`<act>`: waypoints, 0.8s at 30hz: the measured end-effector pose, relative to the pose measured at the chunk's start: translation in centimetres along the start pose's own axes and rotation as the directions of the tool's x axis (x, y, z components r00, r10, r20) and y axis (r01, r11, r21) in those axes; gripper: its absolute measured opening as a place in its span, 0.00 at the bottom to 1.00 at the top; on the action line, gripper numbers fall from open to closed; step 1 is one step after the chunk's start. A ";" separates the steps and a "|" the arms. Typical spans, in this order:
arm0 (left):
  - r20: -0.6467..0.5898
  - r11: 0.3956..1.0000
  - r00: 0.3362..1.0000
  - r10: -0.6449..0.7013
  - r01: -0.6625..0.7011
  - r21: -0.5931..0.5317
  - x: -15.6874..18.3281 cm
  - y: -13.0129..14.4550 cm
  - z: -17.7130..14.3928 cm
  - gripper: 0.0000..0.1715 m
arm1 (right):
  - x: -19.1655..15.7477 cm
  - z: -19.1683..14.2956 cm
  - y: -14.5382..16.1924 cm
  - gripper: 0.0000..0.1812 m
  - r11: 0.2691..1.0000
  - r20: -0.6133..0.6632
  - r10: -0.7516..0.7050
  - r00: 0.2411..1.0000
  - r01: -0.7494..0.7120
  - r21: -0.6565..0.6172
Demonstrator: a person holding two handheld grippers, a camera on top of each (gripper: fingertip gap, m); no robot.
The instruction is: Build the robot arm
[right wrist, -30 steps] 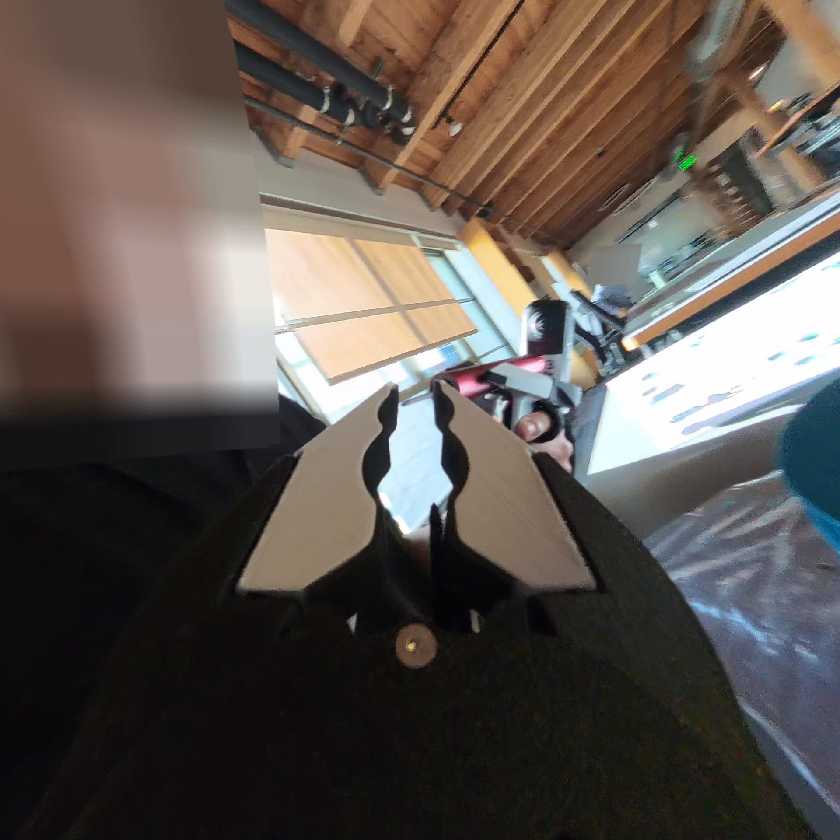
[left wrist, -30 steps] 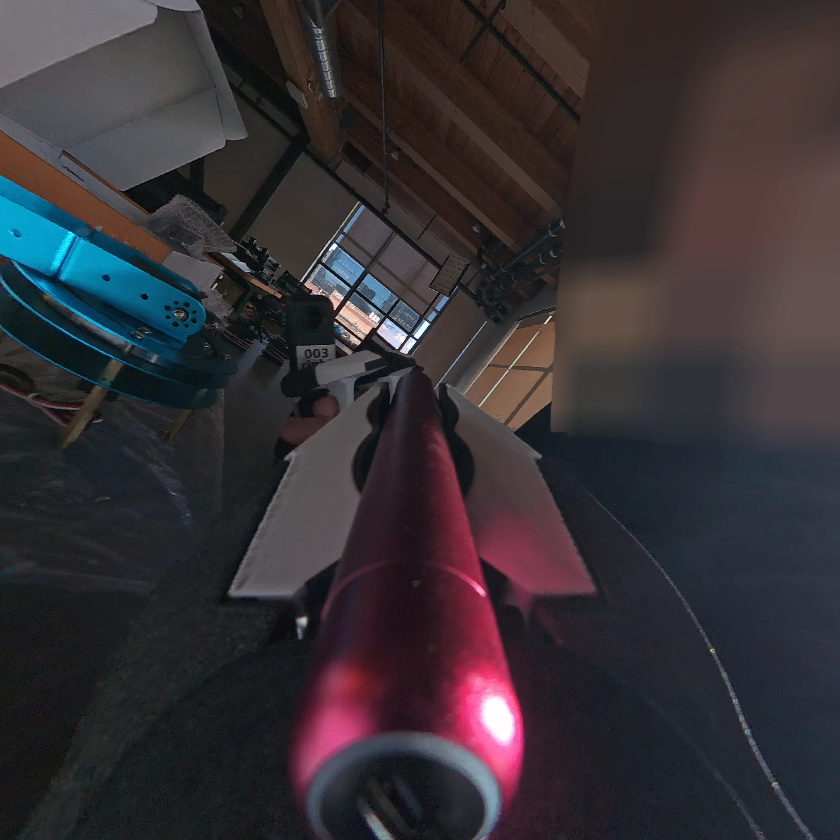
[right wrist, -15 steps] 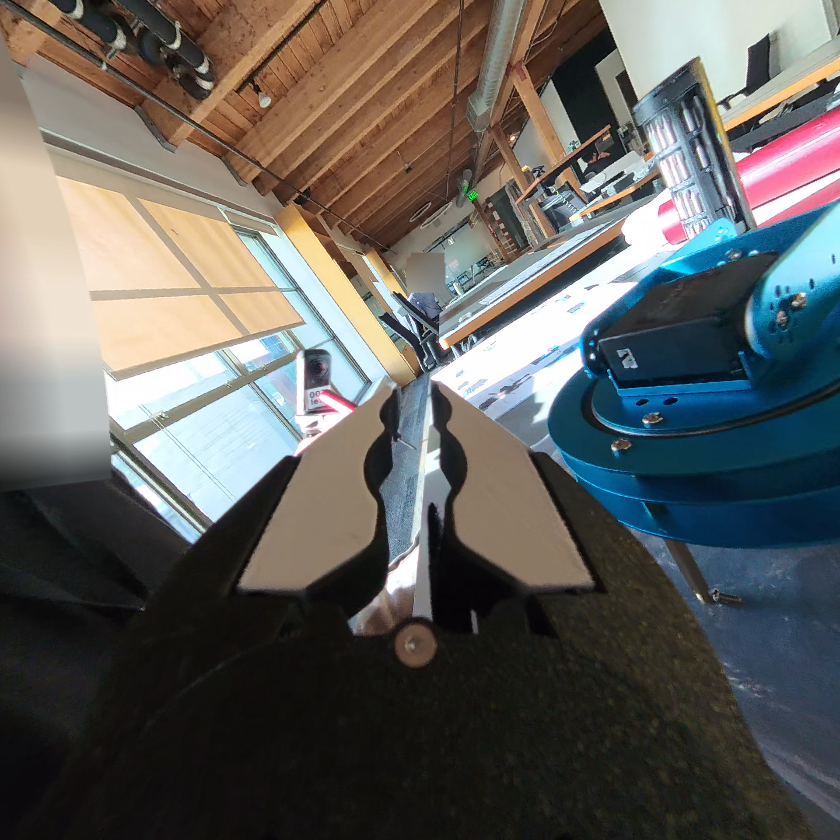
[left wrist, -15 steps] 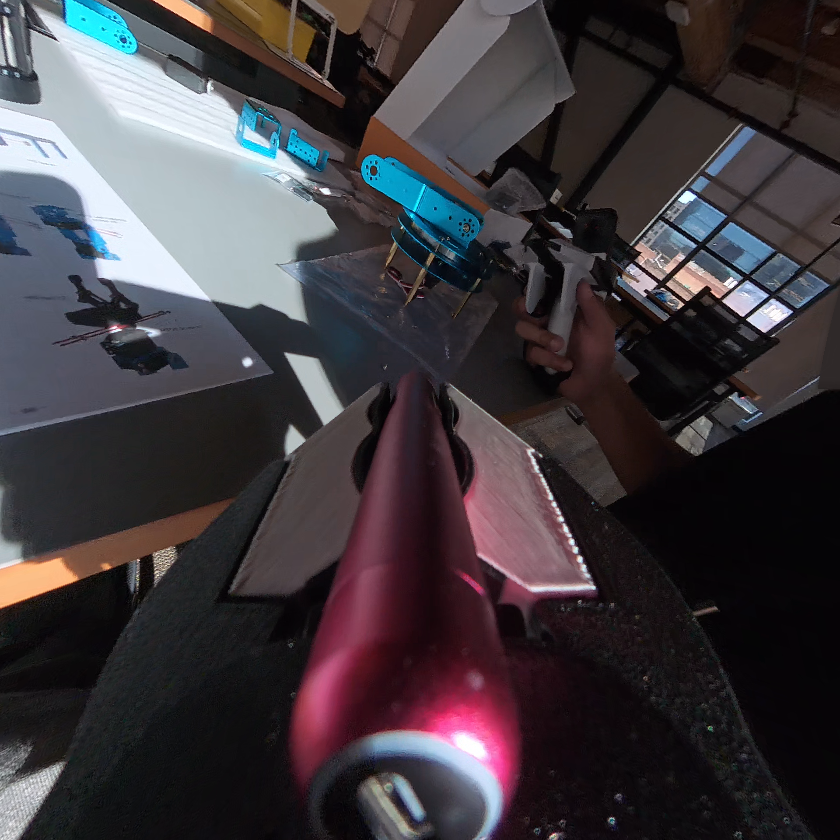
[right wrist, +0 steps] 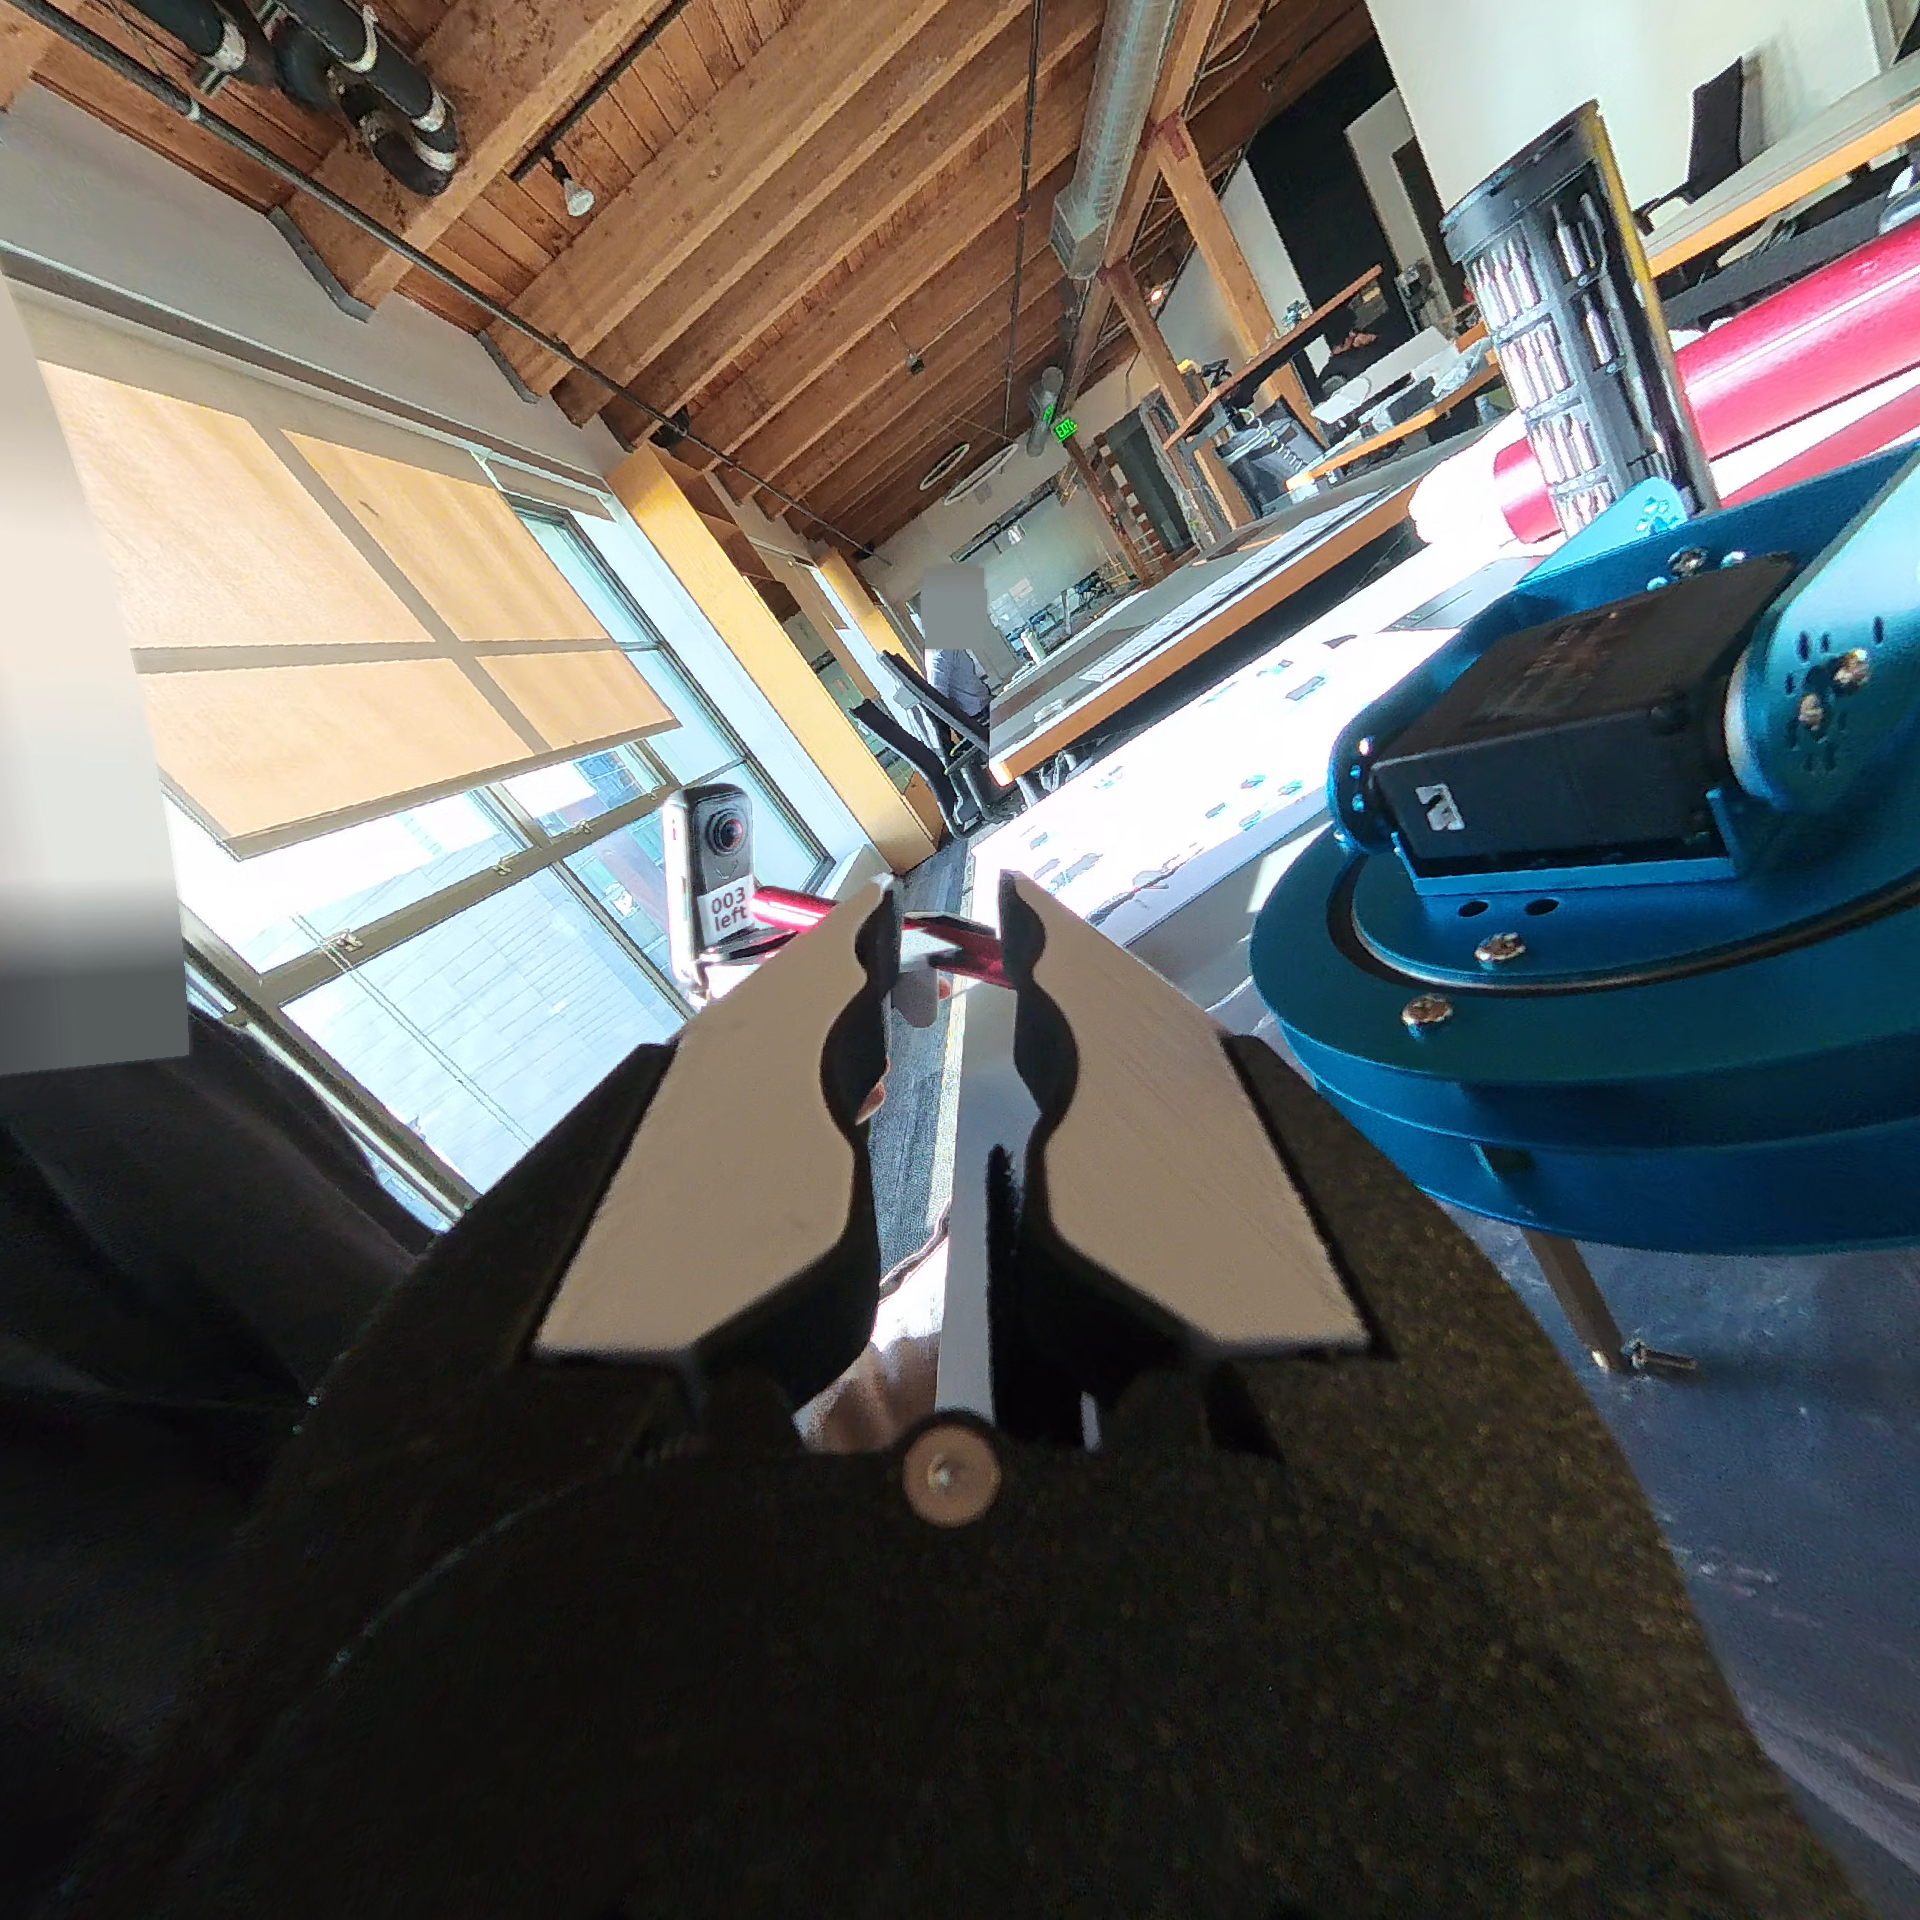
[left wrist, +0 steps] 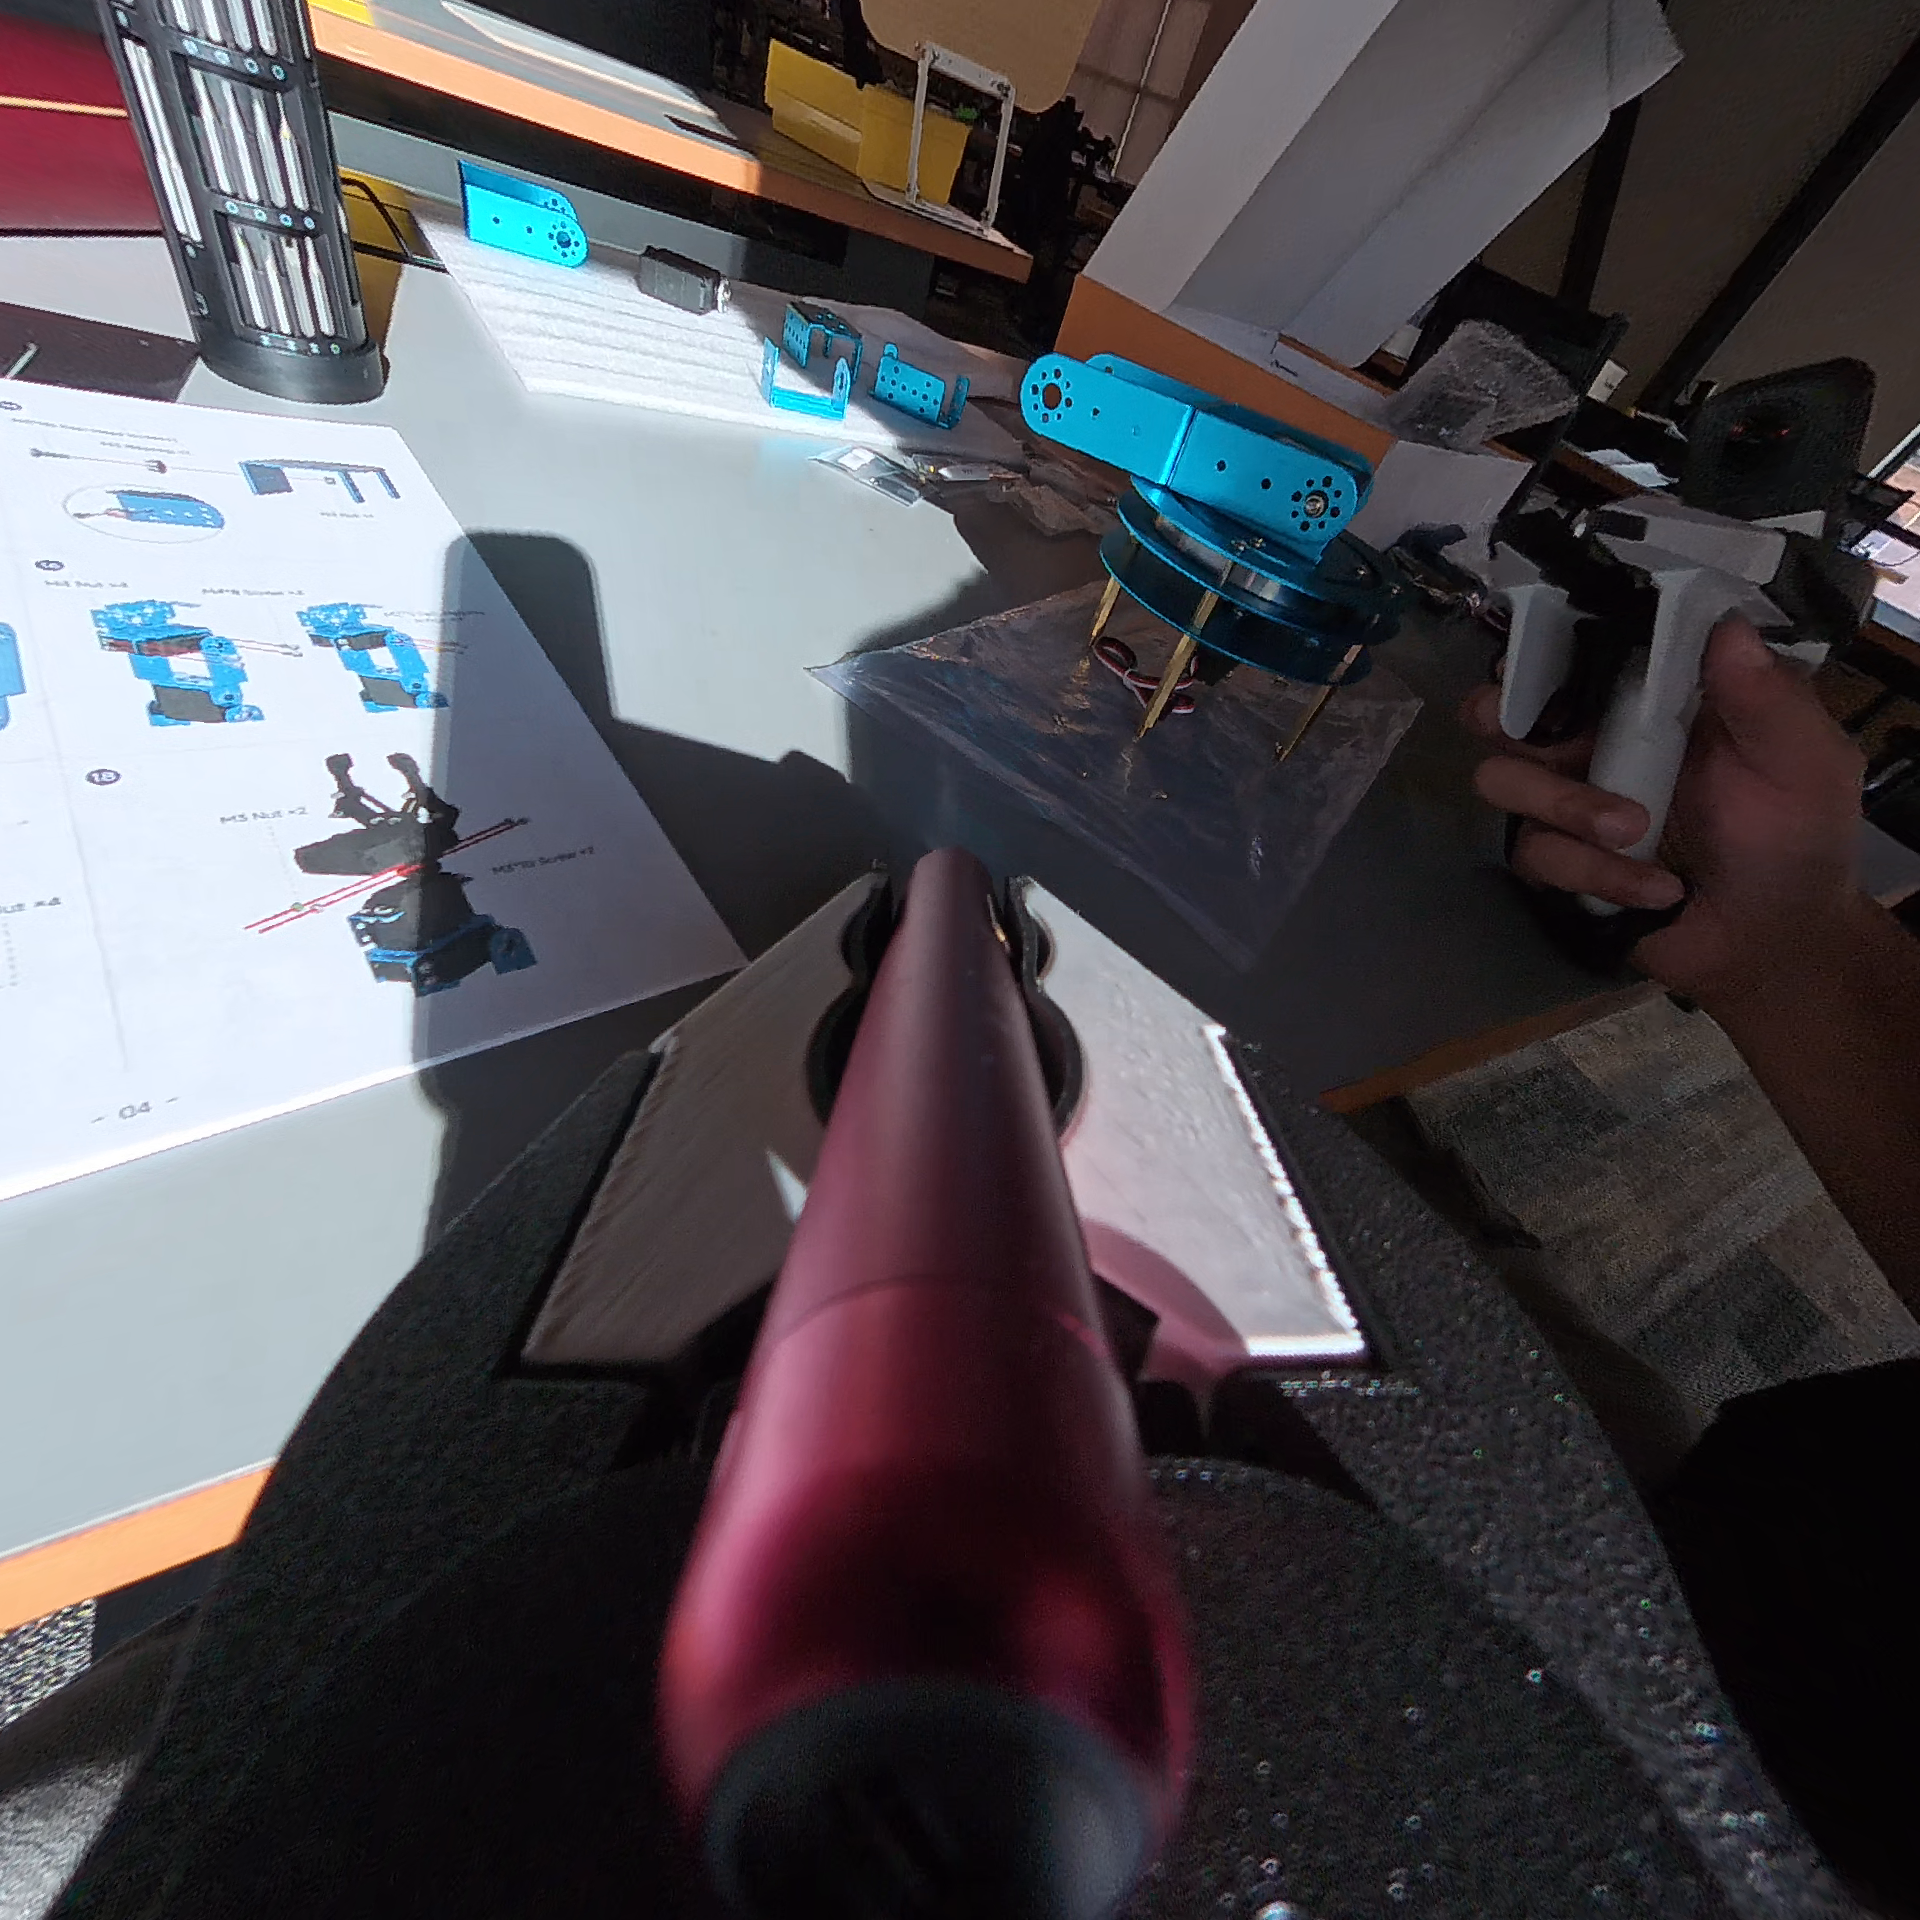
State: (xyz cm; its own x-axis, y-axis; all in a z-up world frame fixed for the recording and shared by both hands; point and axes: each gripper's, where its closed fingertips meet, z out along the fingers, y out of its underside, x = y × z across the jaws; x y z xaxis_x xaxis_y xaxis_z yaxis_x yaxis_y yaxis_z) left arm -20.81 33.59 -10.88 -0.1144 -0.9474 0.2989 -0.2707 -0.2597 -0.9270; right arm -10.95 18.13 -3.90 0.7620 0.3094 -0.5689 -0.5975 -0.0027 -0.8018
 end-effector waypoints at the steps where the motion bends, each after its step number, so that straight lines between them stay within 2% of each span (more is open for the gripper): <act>1: 0.013 1.000 1.000 0.009 -0.009 -0.004 -0.2 0.0 0.2 0.13 | 0.0 0.0 0.0 0.09 1.000 0.002 0.001 1.000 -0.001 0.001; 5: 0.061 0.999 0.998 0.030 -0.029 -0.024 -1.6 -0.2 0.5 0.12 | -0.1 0.0 0.0 0.09 1.000 0.018 0.018 1.000 -0.018 -0.001; 11: -0.009 1.000 1.000 -0.007 0.007 -0.018 -1.4 -0.5 0.0 0.12 | -0.3 0.0 -0.1 0.10 1.000 0.037 0.026 0.999 -0.026 0.002; 24: -0.035 0.999 0.999 -0.035 0.034 -0.037 -1.4 0.0 -0.1 0.13 | -0.5 0.0 0.0 0.09 1.000 0.048 0.029 0.998 -0.029 0.002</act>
State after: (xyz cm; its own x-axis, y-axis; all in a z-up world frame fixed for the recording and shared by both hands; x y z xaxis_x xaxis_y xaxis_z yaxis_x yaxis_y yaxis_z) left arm -20.77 34.93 -11.24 -0.1377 -0.9306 0.3392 -0.3097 -0.2848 -0.9072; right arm -11.29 18.01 -3.61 0.7314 0.3543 -0.5827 -0.6202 -0.0097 -0.7844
